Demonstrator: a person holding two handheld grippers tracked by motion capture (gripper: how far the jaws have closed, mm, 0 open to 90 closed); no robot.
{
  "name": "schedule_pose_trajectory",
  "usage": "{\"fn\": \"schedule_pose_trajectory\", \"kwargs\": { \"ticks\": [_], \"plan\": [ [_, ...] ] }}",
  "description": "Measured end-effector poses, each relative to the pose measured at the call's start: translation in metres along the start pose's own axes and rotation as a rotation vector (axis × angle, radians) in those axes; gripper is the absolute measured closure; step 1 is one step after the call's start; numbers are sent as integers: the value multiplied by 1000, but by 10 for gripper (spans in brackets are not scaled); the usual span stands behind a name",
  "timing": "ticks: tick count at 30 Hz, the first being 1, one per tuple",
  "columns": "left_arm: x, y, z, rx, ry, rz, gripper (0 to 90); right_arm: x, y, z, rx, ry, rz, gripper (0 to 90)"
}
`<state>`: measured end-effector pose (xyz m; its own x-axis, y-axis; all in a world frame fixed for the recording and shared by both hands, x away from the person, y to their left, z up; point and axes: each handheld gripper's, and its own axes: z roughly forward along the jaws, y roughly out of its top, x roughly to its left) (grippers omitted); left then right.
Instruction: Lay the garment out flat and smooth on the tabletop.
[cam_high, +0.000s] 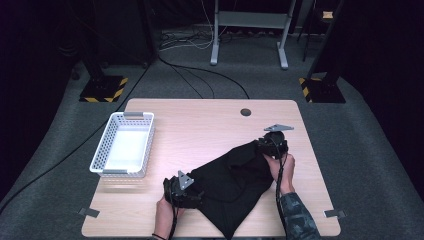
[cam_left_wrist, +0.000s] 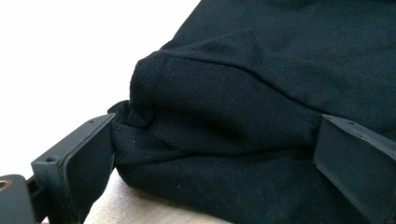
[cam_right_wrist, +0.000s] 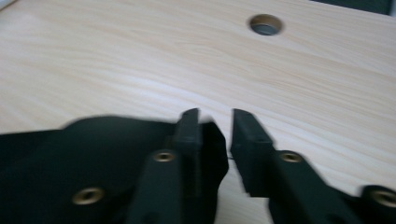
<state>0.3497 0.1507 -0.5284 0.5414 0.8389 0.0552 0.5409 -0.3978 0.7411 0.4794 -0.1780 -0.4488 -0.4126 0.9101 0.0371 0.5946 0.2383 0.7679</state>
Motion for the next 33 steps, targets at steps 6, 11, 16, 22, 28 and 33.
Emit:
{"fn": "schedule_pose_trajectory", "kwargs": {
  "ticks": [6, 11, 16, 22, 28, 33],
  "plan": [
    [0, 0, 0, 0, 0, 1, 16, 5, 1, -23, -47, 24, -14, 606],
    [0, 0, 0, 0, 2, 1, 15, 33, -5, -16, 33, 79, -104, 468],
    [0, 0, 0, -1, 4, 2, 16, 41, -26, 12, 130, 67, -131, 407],
    [0, 0, 0, -2, 4, 2, 16, 30, -44, 24, 186, 9, -120, 402],
    [0, 0, 0, 0, 1, 0, 16, 19, -57, 26, 158, 31, -82, 385],
    [0, 0, 0, 0, 2, 1, 16, 15, -56, 4, 72, 68, -39, 245]
  ]
}}
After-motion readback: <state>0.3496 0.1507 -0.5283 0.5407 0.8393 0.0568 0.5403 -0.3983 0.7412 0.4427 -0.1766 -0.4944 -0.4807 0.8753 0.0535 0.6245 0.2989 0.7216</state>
